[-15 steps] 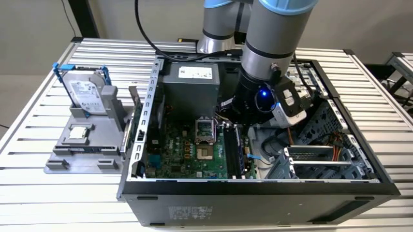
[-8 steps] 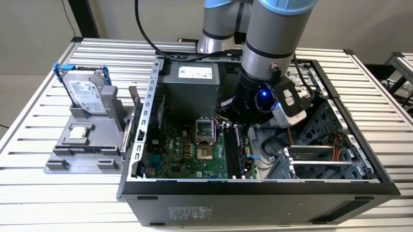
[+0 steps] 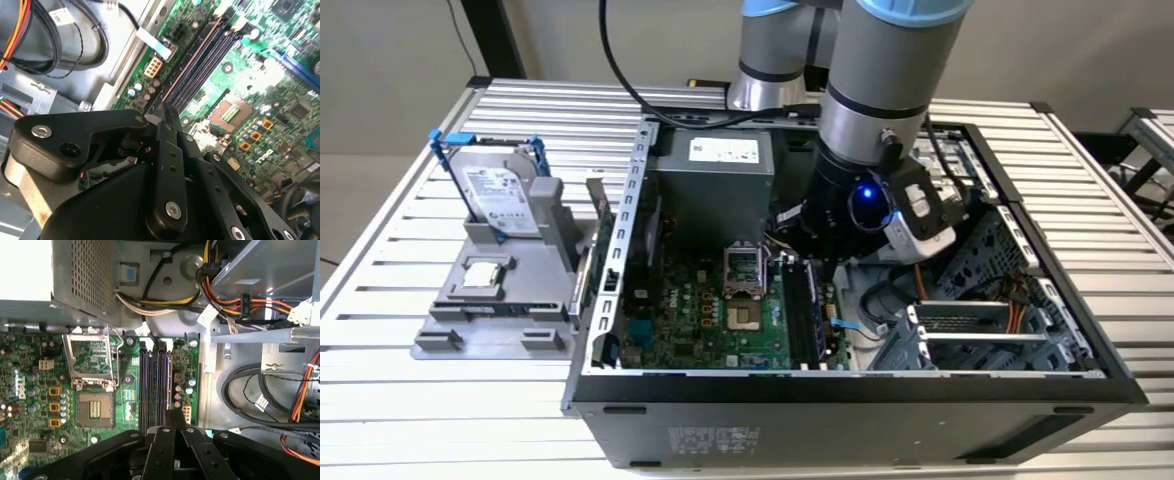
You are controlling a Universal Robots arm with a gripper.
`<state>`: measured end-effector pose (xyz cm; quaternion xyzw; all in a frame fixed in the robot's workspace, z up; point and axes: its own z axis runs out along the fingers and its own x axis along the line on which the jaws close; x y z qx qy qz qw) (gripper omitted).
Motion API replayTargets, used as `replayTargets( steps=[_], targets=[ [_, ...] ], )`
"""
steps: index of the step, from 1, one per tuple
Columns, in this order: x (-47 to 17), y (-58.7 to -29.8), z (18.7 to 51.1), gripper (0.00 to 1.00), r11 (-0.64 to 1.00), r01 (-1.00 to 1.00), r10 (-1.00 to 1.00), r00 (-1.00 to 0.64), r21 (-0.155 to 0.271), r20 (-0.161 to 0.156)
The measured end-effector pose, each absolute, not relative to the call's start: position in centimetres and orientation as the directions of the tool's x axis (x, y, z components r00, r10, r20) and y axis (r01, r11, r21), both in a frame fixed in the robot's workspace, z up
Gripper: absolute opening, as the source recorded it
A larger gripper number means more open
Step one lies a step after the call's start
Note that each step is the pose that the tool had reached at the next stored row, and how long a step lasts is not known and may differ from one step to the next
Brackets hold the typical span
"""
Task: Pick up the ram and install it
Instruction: 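Press down the ram until it locks into place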
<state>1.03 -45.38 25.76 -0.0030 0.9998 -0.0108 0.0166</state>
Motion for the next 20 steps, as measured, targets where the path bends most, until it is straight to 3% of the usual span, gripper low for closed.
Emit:
replayTargets(
  steps=[8,20],
  targets=[
    [1.0,-45.38,25.75,0.0,0.991,-0.128,-0.13,-0.991,-0.049,-0.032],
    [0.93,-45.38,25.7,0.0,0.952,-0.3,-0.302,-0.953,-0.053,-0.031]
  ],
)
